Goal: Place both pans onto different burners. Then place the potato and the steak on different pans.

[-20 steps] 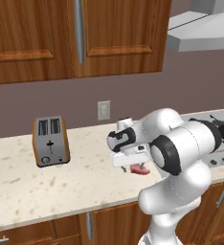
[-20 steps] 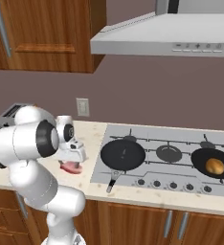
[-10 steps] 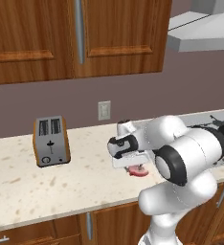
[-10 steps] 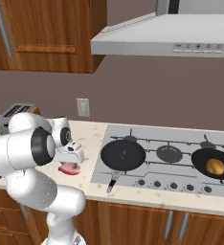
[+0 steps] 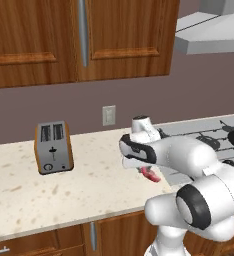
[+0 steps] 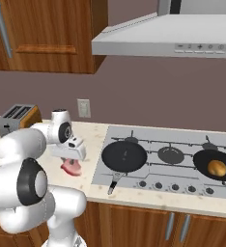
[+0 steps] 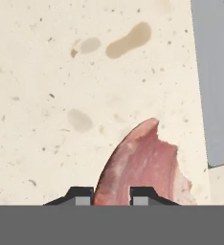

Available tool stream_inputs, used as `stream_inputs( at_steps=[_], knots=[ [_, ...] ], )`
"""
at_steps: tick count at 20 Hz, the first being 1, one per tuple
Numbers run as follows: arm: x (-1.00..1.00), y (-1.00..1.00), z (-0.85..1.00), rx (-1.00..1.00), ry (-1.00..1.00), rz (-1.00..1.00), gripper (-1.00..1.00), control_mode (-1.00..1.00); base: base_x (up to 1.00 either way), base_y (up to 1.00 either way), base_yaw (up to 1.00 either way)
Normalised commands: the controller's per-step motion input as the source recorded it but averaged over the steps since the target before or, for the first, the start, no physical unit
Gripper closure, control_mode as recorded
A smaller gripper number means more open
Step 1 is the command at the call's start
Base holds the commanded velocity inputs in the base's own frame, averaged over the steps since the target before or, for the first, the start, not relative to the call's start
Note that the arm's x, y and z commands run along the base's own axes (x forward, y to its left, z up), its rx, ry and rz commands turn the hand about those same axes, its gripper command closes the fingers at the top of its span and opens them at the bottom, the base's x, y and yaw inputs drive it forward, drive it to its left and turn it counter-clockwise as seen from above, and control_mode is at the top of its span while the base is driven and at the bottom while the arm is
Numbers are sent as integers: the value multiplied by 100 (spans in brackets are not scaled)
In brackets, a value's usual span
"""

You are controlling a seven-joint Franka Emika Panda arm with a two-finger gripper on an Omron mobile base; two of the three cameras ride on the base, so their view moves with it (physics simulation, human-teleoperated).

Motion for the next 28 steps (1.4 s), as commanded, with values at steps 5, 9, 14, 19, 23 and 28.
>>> stream_inputs(
  at_steps=[5, 9, 14, 19, 23, 28],
  knots=[
    [-29, -15, 53, 3, 0, 0, 100, -100, 0, 0, 0],
    [-27, -23, 35, 0, -1, 0, 100, -100, 0, 0, 0],
    [-14, -26, 65, 0, -8, 3, 100, -100, 0, 0, 0],
    [-1, -31, 72, 1, -13, 8, 100, -100, 0, 0, 0],
    [5, -47, 47, 2, -11, 9, 100, -100, 0, 0, 0],
    [16, -44, 18, 4, -14, 12, 100, -100, 0, 0, 0]
  ],
)
